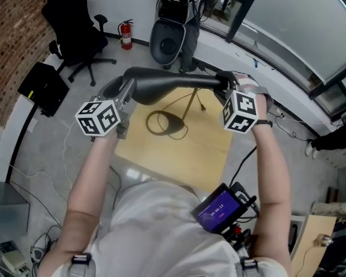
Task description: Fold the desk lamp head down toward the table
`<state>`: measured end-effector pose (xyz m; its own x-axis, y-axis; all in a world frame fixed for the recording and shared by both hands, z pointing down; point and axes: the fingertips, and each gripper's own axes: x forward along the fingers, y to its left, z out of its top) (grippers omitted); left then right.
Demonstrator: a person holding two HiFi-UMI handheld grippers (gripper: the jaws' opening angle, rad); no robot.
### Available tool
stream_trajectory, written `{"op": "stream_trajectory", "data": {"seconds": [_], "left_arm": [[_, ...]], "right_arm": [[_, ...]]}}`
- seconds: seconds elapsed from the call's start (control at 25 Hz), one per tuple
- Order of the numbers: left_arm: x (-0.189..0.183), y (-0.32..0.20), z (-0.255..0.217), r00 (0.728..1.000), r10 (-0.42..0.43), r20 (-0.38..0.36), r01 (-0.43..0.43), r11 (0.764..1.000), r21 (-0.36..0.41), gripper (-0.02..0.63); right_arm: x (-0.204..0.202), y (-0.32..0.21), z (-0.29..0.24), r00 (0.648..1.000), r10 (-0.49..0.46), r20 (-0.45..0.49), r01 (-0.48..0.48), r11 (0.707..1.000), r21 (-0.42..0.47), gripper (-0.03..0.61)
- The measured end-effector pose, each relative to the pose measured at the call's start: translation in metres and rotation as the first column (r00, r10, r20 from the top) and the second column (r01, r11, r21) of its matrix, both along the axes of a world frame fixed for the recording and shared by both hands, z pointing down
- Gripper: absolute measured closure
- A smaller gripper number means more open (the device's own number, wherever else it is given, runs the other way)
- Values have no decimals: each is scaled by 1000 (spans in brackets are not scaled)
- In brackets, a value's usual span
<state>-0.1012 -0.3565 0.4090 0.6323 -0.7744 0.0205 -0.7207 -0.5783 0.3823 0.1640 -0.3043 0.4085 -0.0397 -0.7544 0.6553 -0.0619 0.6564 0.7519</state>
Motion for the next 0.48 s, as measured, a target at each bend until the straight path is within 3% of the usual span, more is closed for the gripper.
{"op": "stream_trajectory", "data": {"seconds": [0.48], "left_arm": [[3,0,28,999,24,-43,-27,998,-54,436]], "right_arm": [[-2,0,-6,995,-11,-102,13,1000,21,360]]}}
